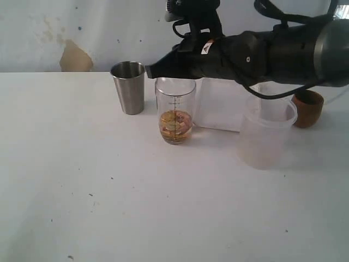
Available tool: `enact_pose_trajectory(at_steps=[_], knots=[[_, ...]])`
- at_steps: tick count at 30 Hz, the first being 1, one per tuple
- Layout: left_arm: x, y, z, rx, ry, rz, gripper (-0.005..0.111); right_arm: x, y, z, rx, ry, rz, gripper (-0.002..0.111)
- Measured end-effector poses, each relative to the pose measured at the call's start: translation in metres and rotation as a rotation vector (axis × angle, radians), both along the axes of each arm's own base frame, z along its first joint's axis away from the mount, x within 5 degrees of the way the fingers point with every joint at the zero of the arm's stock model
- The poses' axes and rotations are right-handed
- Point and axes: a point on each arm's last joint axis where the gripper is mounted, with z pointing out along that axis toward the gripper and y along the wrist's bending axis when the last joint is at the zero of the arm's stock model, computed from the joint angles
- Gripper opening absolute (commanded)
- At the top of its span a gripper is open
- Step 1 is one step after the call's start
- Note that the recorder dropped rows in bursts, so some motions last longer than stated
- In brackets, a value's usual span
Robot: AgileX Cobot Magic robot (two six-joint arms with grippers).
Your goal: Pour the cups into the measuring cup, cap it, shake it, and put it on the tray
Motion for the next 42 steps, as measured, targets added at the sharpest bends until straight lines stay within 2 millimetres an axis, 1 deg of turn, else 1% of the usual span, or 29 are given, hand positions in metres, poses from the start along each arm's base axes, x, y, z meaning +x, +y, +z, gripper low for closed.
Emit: enact_pose_trajectory(at_steps=[4,9,10,12,16,18,20,21,25,28,30,33,39,42], knots=[[0.000,0.000,0.000,0.000,0.000,0.000,0.000,-0.001,-0.001,0.003,0.004,-0.006,0.000,0.000],[0.000,0.000,0.000,0.000,0.000,0.000,0.000,-0.007,-0.004,0.026,0.034,-0.051,0.001,0.000],[0.000,0.000,0.000,0.000,0.000,0.000,0.000,-0.008,-0.005,0.028,0.036,-0.054,0.001,0.000],[0.000,0.000,0.000,0.000,0.000,0.000,0.000,-0.007,-0.004,0.025,0.027,-0.038,0.004,0.000],[0.000,0.000,0.000,0.000,0.000,0.000,0.000,-0.005,-0.002,0.006,-0.022,0.049,0.014,0.000],[0.000,0.000,0.000,0.000,0.000,0.000,0.000,-0.006,-0.002,0.003,-0.033,0.069,0.018,0.000],[0.000,0.000,0.000,0.000,0.000,0.000,0.000,-0.010,-0.004,0.014,-0.023,0.055,0.020,0.000],[0.000,0.000,0.000,0.000,0.000,0.000,0.000,-0.014,-0.007,0.024,-0.011,0.035,0.020,0.000],[0.000,0.000,0.000,0.000,0.000,0.000,0.000,-0.038,-0.022,0.076,0.053,-0.063,0.025,0.000],[0.000,0.000,0.000,0.000,0.000,0.000,0.000,-0.058,-0.033,0.102,0.056,-0.091,0.042,0.000],[0.000,0.000,0.000,0.000,0.000,0.000,0.000,-0.069,-0.040,0.111,0.038,-0.093,0.054,0.000],[0.000,0.000,0.000,0.000,0.000,0.000,0.000,-0.088,-0.053,0.112,0.028,-0.104,0.057,0.000],[0.000,0.000,0.000,0.000,0.000,0.000,0.000,-0.140,-0.088,0.107,0.059,-0.172,0.046,0.000],[0.000,0.000,0.000,0.000,0.000,0.000,0.000,-0.164,-0.103,0.113,0.083,-0.216,0.046,0.000]])
